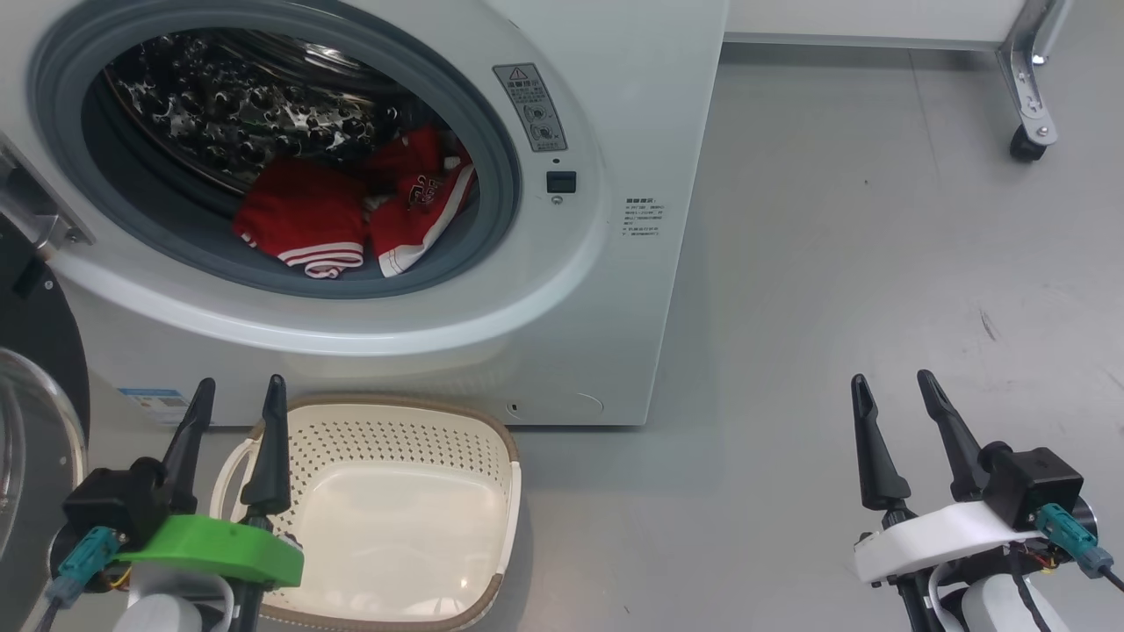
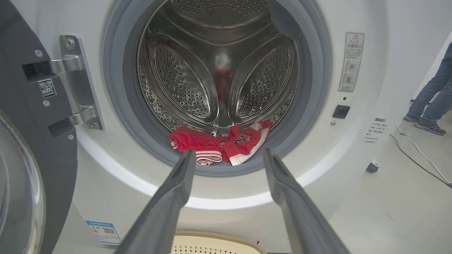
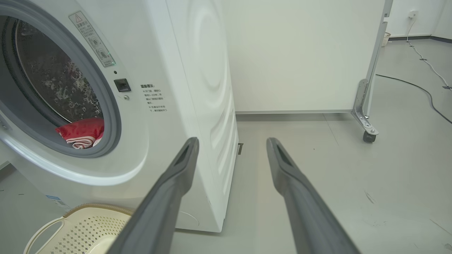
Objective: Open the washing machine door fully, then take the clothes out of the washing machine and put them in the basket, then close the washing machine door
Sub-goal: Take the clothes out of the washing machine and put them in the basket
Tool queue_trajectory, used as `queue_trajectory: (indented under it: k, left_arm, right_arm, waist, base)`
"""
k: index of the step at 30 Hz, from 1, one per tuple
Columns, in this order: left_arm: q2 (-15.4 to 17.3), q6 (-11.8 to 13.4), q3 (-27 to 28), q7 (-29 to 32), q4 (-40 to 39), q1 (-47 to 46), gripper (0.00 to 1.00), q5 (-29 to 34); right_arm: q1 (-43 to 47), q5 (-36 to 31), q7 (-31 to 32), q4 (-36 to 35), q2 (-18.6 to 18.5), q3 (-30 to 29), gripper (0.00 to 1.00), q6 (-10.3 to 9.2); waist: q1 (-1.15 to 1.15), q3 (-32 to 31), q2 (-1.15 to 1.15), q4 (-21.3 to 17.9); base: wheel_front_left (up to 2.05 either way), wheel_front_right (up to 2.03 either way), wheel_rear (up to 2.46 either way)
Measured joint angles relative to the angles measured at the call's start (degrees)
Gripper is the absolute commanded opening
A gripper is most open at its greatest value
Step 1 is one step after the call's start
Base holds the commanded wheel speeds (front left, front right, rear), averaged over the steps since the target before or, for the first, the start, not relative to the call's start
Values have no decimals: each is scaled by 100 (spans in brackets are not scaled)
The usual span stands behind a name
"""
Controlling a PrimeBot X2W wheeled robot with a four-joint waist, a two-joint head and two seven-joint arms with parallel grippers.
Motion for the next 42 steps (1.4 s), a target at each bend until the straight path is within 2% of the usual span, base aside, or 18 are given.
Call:
queue_trajectory:
  k: [6,13,21,24,35,42]
  left_arm:
    - [119,134,94,134,34,0,100,9]
    - [365,482,271,448,52,-53,100,172]
    - [563,614,399,892,20,-661,100,214]
    - [582,672,456,1110,121,-884,100,142]
    - [1094,912,700,1770,684,-1877,100,158]
    - [1410,967,810,2098,975,-2370,100,208]
  right_arm:
    - [-53,-34,0,-45,44,85,100,15]
    - [-178,-34,0,-111,197,187,100,15]
    - [-407,-102,0,-129,241,287,100,22]
    - [-537,-146,0,-137,277,334,100,53]
    - [-862,-192,0,-148,368,401,100,79]
    - [-979,-192,0,-142,457,458,100,101]
  waist:
    - [0,186,0,-63]
    - [0,501,0,-215]
    - [0,973,0,-473]
    - [0,1147,0,-602]
    - [0,1668,0,-1219]
    - [0,1959,0,-1606]
  base:
    - [0,0,0]
    - [0,0,0]
    - [0,0,0]
    - [0,0,0]
    - [0,0,0]
    - [0,0,0]
